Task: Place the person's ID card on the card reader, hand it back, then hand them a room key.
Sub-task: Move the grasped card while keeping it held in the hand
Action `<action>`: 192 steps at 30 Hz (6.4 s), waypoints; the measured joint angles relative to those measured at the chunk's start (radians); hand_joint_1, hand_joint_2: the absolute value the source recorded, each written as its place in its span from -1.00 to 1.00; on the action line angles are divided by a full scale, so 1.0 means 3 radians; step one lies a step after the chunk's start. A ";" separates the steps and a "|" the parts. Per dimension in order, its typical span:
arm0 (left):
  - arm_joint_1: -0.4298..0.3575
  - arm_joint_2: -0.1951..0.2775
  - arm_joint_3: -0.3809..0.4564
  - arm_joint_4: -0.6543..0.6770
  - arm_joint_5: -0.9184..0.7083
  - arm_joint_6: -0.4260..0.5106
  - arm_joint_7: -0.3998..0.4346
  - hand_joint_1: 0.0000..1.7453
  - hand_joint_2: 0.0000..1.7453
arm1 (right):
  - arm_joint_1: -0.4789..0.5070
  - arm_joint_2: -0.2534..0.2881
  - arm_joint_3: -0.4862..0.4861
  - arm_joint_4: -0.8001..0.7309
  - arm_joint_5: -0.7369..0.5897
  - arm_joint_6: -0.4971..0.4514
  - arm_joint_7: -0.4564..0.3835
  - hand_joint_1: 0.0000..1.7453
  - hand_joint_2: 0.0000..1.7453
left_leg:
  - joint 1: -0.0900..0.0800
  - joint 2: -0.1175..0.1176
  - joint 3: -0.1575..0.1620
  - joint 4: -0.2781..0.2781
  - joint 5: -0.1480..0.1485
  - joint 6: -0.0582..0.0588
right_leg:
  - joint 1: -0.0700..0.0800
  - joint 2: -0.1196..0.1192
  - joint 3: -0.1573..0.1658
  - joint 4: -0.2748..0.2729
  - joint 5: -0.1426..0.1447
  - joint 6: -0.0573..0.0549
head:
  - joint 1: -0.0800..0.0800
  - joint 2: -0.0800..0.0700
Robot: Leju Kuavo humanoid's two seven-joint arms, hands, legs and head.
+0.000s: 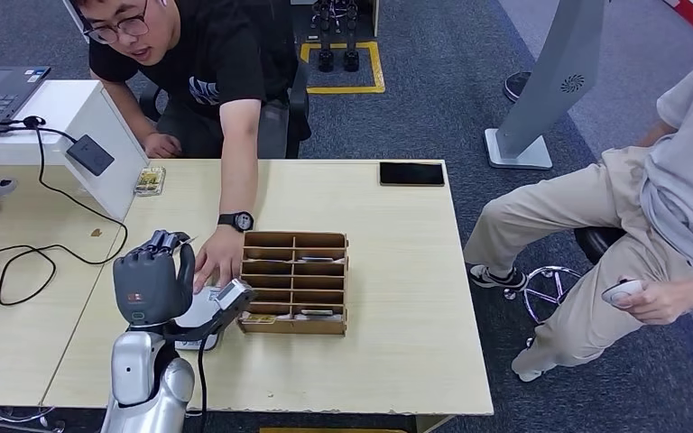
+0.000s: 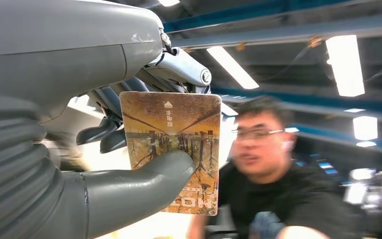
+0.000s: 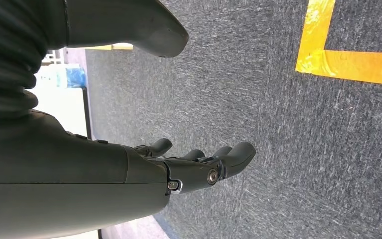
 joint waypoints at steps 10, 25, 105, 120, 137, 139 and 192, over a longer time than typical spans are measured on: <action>0.0051 0.0105 0.0001 0.0000 -0.0022 0.0000 0.0058 1.00 1.00 | -0.0001 0.0000 0.0000 0.0000 0.0000 -0.0001 -0.0006 -1.00 1.00 | 0.0001 -0.0001 -0.0001 0.0000 0.0000 0.0000 | -0.0001 -0.0001 0.0001 0.0000 0.0000 0.0000 | 0.0000 0.0000; 0.0325 0.0381 0.0196 0.0085 -0.0084 0.0000 0.0702 1.00 1.00 | 0.0022 0.0001 -0.0020 0.0000 -0.0017 -0.0048 -0.0008 -1.00 1.00 | 0.0001 0.0000 -0.0002 -0.0002 0.0000 0.0000 | 0.0000 0.0000 -0.0002 0.0000 -0.0001 -0.0001 | 0.0000 0.0000; 0.0079 -0.0108 0.0285 0.0584 0.3665 0.0033 -0.0877 1.00 1.00 | 0.0054 0.0058 0.0056 -0.0054 -0.0020 -0.0100 -0.0040 -1.00 1.00 | 0.0000 -0.0017 -0.0005 0.0000 0.0019 0.0004 | -0.0003 -0.0018 -0.0002 0.0001 0.0012 0.0004 | 0.0000 0.0000; -0.0054 -0.0099 0.0016 0.0374 0.3291 0.0032 -0.1157 1.00 1.00 | 0.0047 0.0060 0.0057 -0.0054 -0.0006 -0.0090 -0.0041 -1.00 1.00 | 0.0000 -0.0013 -0.0006 0.0000 0.0019 0.0004 | -0.0003 -0.0014 -0.0004 0.0001 0.0012 0.0004 | 0.0000 0.0000; -0.0054 -0.0107 0.0018 0.0373 0.3022 0.0032 -0.1191 1.00 1.00 | 0.0033 0.0060 0.0057 -0.0054 -0.0005 -0.0080 -0.0041 -1.00 1.00 | 0.0000 -0.0012 -0.0008 0.0000 0.0019 0.0004 | -0.0003 -0.0013 -0.0005 0.0001 0.0012 0.0004 | 0.0000 0.0000; -0.0054 -0.0107 0.0018 0.0373 0.3022 0.0032 -0.1191 1.00 1.00 | 0.0033 0.0060 0.0057 -0.0054 -0.0005 -0.0080 -0.0041 -1.00 1.00 | 0.0000 -0.0012 -0.0008 0.0000 0.0019 0.0004 | -0.0003 -0.0013 -0.0005 0.0001 0.0012 0.0004 | 0.0000 0.0000; -0.0569 0.1678 -0.2652 0.1492 -0.0224 0.0040 0.2712 1.00 1.00 | 0.0004 -0.0067 0.0084 0.0027 0.0001 0.0019 -0.0086 -1.00 1.00 | -0.0001 0.0010 -0.0021 -0.0003 0.0026 -0.0008 | -0.0001 0.0009 -0.0028 0.0009 0.0020 -0.0003 | -0.0005 0.0000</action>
